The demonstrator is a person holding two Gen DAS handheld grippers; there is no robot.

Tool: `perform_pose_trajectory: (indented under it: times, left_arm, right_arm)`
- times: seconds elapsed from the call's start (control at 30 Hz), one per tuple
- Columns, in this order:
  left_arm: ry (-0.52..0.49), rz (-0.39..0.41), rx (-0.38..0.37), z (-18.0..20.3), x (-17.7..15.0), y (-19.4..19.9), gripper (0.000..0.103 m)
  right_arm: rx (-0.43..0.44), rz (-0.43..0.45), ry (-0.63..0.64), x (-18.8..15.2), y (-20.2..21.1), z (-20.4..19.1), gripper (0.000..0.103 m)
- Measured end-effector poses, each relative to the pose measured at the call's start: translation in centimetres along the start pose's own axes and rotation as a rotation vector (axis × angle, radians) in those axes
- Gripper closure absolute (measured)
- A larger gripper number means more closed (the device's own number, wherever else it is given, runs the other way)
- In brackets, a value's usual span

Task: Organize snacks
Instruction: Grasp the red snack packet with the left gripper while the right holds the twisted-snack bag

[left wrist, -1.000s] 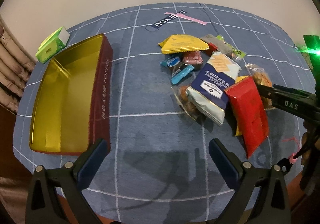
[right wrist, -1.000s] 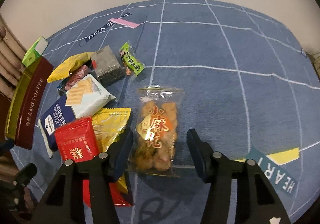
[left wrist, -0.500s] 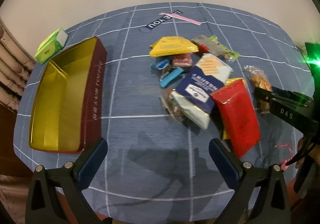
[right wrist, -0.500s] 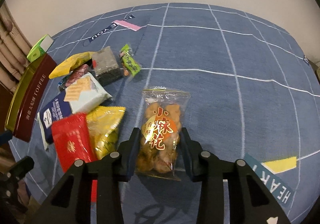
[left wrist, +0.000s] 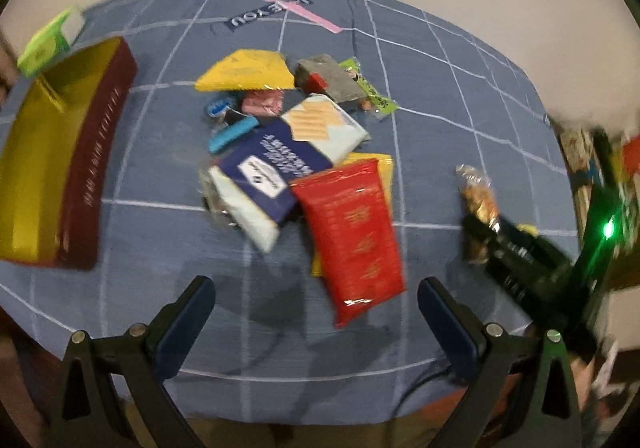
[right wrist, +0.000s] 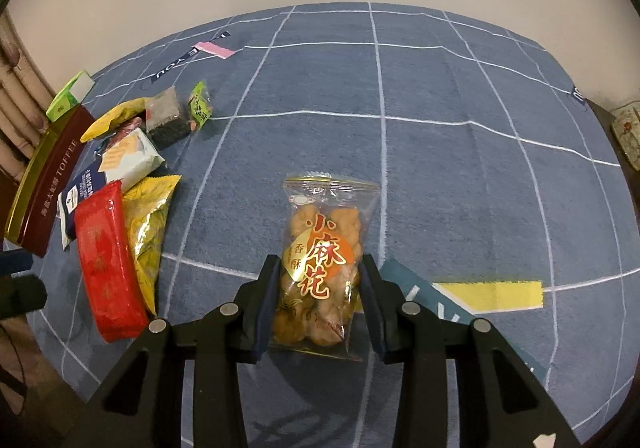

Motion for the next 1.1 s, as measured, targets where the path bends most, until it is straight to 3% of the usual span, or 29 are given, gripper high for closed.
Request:
perform_pose_trajectory:
  times: [0.17,0.4,0.5,0.63,0.9,0.97,1.1]
  left_arm:
    - [0.099,-0.040,0.006,1.0,1.1,-1.3,0.000]
    - [0.203,-0.037,0.045,1.6,1.7,-2.7,0.000]
    - [0.213,-0.022,0.083,1.7,1.8,-3.1,0.000]
    - [0.215,-0.016,0.126,1.8,1.9,-3.9,0.008]
    - [0.223,0.007,0.167,1.5,1.4,-4.8,0.009]
    - [0.212,0.004,0.163,1.3,1.2,-5.0,0.020]
    - [0.183,0.010,0.132,1.5,1.4,-5.0,0.030]
  right_arm:
    - [0.001,0.008,-0.003,-0.1,0.1,-0.1,0.067]
    - [0.030,0.012,-0.026,-0.2,0.2,0.4,0.067]
    - [0.036,0.013,-0.029,-0.2,0.2,0.4,0.067]
    - [0.017,0.016,-0.010,-0.2,0.1,0.2,0.066]
    - [0.023,0.017,-0.019,-0.2,0.1,0.2,0.066]
    - [0.022,0.018,-0.020,-0.2,0.1,0.2,0.066]
    - [0.021,0.018,-0.019,-0.2,0.1,0.1,0.066]
Point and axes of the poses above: each gripper's, at about its wrist camera, not at the fingertips, and y roughly against the way its jaws point, z to its right, x to its top, the point moved 4 cm from there along -y, roughly the way its jaws point, and after that the axes turned 5 degrees about y, right-handed, at the moved point
